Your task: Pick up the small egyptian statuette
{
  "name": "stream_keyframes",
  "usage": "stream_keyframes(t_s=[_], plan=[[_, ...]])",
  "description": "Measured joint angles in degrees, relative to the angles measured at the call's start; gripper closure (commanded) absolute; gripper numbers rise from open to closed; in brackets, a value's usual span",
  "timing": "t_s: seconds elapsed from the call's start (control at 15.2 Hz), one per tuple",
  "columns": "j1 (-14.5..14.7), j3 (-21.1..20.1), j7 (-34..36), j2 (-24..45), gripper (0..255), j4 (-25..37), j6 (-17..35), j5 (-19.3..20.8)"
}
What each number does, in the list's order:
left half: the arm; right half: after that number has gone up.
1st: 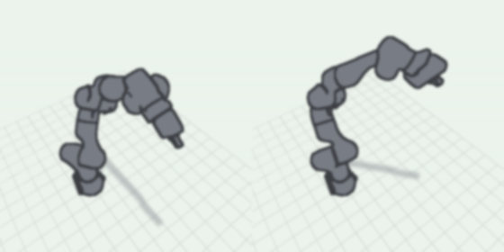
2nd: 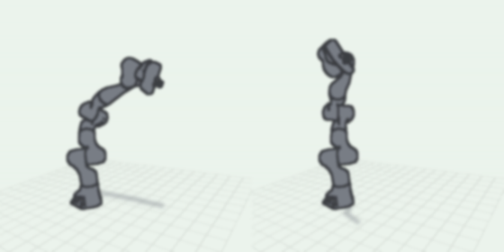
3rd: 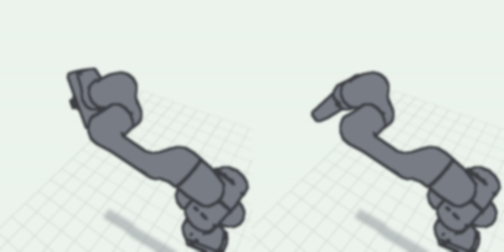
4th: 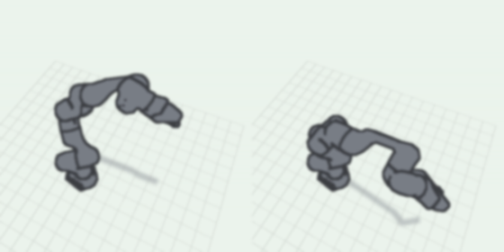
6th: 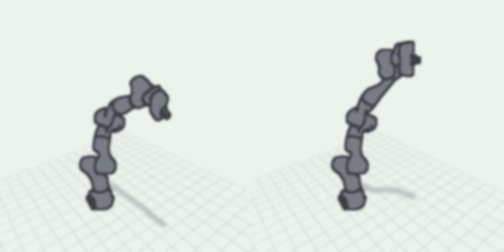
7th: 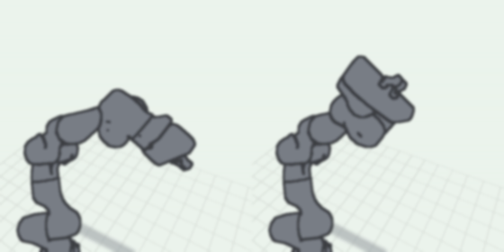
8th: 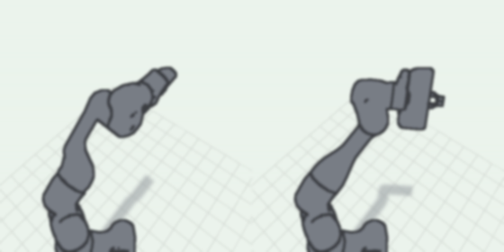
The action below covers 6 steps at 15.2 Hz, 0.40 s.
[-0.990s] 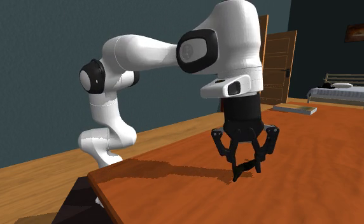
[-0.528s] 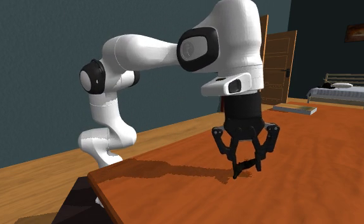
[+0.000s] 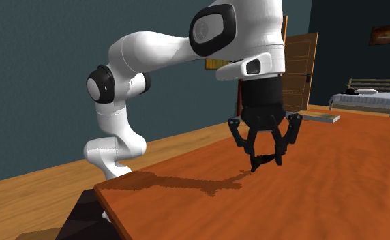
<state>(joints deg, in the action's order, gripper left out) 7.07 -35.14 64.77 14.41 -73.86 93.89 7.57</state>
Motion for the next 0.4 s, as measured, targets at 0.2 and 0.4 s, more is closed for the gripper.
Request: stream_keyframes(t_s=[0.2, 0.4], plan=[[0.7, -0.1, 0.2, 0.9, 255, 3.4, -2.6, 0.6], [1.7, -0.1, 0.6, 2.3, 255, 7.5, -5.5, 1.5]])
